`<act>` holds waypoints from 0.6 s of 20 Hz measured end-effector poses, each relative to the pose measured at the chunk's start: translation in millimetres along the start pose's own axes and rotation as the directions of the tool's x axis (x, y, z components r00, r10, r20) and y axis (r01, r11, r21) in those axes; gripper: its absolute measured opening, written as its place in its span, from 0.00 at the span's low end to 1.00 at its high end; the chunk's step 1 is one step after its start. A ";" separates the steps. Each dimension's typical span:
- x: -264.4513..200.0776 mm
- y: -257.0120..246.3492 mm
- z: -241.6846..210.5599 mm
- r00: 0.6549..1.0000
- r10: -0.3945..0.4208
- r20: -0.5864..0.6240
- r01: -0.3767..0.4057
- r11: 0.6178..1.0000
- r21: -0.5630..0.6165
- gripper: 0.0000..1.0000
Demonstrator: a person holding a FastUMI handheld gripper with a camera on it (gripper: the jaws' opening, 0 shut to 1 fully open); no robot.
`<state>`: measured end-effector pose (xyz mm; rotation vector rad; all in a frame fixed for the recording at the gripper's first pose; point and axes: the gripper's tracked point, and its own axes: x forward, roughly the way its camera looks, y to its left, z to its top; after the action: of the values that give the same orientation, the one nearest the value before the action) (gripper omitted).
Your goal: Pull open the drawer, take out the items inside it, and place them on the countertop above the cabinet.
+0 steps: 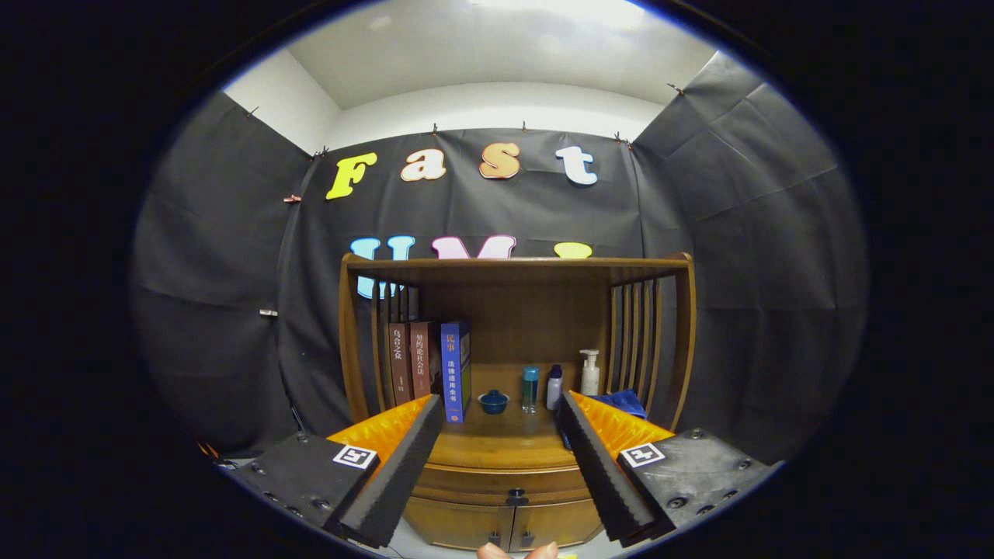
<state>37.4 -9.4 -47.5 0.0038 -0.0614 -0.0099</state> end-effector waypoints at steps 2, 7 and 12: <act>12.0 -0.3 -37.4 0.999 0.001 -0.037 -0.001 1.000 0.011 0.98; 34.0 -7.4 -142.9 0.983 -0.002 -0.185 0.002 1.000 0.004 0.98; 55.0 -15.6 -230.8 0.960 0.012 -0.281 -0.004 1.000 0.030 0.98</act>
<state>106.3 -24.7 -274.6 0.0337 0.2230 -0.0003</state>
